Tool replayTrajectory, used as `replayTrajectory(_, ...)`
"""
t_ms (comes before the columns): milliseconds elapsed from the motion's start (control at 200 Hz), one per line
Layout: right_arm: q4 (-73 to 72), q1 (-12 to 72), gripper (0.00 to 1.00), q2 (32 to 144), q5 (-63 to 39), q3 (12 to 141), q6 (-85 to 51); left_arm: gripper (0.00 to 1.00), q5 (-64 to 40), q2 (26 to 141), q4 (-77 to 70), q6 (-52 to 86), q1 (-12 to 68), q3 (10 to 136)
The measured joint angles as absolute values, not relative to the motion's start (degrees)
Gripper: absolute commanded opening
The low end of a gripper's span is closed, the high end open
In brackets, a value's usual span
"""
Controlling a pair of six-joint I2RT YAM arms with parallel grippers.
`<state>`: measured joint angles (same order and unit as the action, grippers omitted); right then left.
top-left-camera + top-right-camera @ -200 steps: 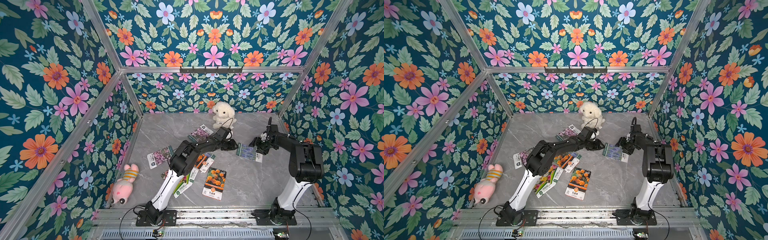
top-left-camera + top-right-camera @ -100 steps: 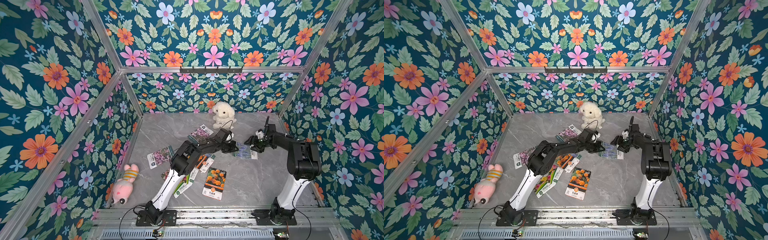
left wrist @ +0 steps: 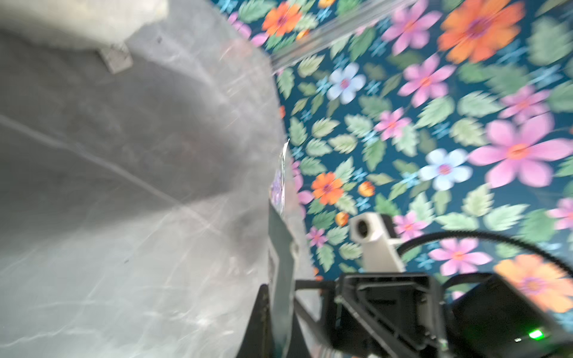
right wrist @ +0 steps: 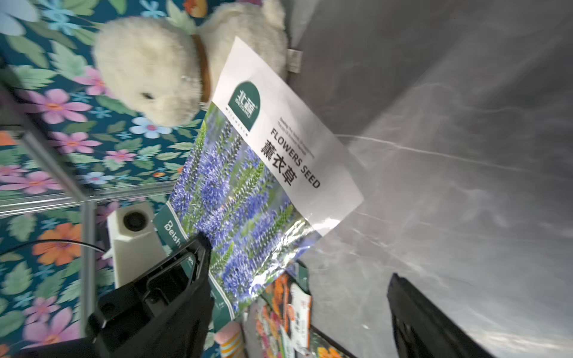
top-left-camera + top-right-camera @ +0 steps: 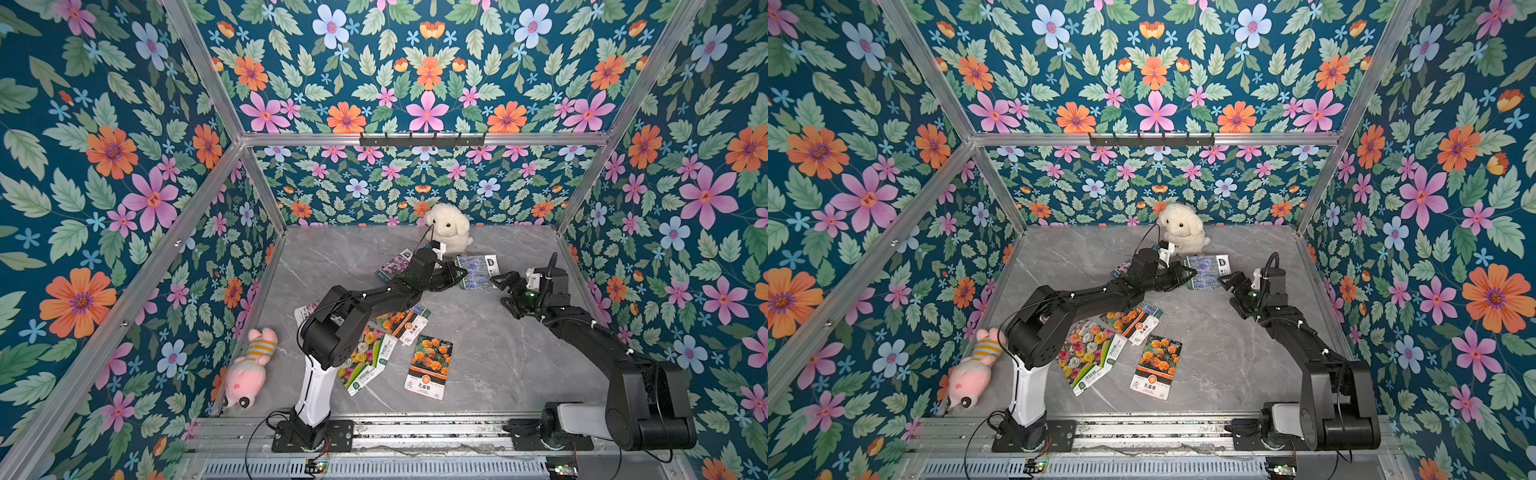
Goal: Arrange the seed packets in a row
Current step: Pick up the seed packet from the center of the board.
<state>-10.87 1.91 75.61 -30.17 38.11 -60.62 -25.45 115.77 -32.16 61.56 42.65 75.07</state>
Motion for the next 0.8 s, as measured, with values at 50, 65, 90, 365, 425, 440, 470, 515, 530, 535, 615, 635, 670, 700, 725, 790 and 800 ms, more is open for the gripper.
replayTrajectory(50, -16.0, 3.1, 0.90, 76.2, -30.7, 37.3, -64.3, 0.00, -24.7, 114.8, -35.4, 64.1, 42.6, 74.0)
replayTrajectory(65, -17.6, 3.5, 0.89, 76.5, -30.9, 37.1, -65.3, 0.00, -24.4, 114.5, -36.2, 64.8, 42.6, 73.6)
replayTrajectory(90, -20.1, 3.9, 0.88, 76.9, -31.1, 36.9, -67.0, 0.00, -23.9, 114.2, -37.4, 65.7, 42.6, 73.1)
replayTrajectory(365, -41.2, 5.2, 0.54, 83.2, -31.3, 37.9, -79.4, 0.00, -20.8, 112.4, -46.3, 74.9, 42.6, 69.6)
replayTrajectory(425, -43.4, 5.5, 0.48, 83.8, -31.3, 38.7, -80.6, 0.00, -20.5, 112.4, -47.1, 76.1, 42.6, 69.2)
replayTrajectory(440, -43.9, 5.6, 0.46, 83.9, -31.3, 39.0, -80.8, 0.00, -20.4, 112.4, -47.2, 76.6, 42.6, 69.1)
replayTrajectory(470, -44.8, 5.7, 0.43, 84.2, -31.3, 39.4, -81.1, 0.00, -20.3, 112.4, -47.7, 76.8, 42.6, 69.0)
replayTrajectory(515, -45.8, 5.9, 0.35, 84.7, -31.3, 39.9, -81.5, 0.00, -20.3, 112.4, -48.4, 77.7, 42.7, 68.7)
replayTrajectory(530, -46.0, 5.9, 0.33, 84.9, -31.3, 40.1, -81.7, 0.00, -20.3, 112.4, -48.6, 78.0, 42.7, 68.6)
replayTrajectory(535, -46.2, 6.0, 0.32, 85.0, -31.3, 40.1, -81.8, 0.00, -20.2, 112.4, -48.7, 78.0, 42.7, 68.6)
replayTrajectory(615, -47.0, 6.0, 0.18, 85.9, -31.3, 40.7, -82.3, 0.00, -19.7, 112.3, -49.6, 78.4, 42.6, 68.2)
replayTrajectory(635, -47.0, 6.0, 0.15, 86.1, -31.3, 40.8, -82.5, 0.00, -19.7, 112.2, -49.7, 78.9, 42.6, 67.9)
replayTrajectory(670, -46.8, 6.0, 0.10, 86.3, -31.0, 41.1, -82.5, 0.00, -19.5, 112.0, -49.6, 79.2, 42.6, 67.6)
replayTrajectory(700, -46.0, 6.0, 0.06, 86.3, -30.9, 41.5, -82.2, 0.00, -19.4, 111.8, -49.6, 79.2, 42.6, 67.2)
replayTrajectory(725, -45.2, 6.0, 0.02, 86.2, -30.8, 41.9, -81.9, 0.02, -19.4, 111.5, -49.6, 79.2, 42.5, 66.9)
replayTrajectory(790, -41.8, 6.1, 0.00, 85.6, -30.8, 43.0, -79.9, 0.20, -18.9, 110.6, -49.0, 79.0, 42.3, 66.1)
replayTrajectory(800, -41.1, 6.1, 0.00, 85.4, -30.9, 43.2, -79.2, 0.22, -18.8, 110.4, -48.9, 78.9, 42.2, 65.8)
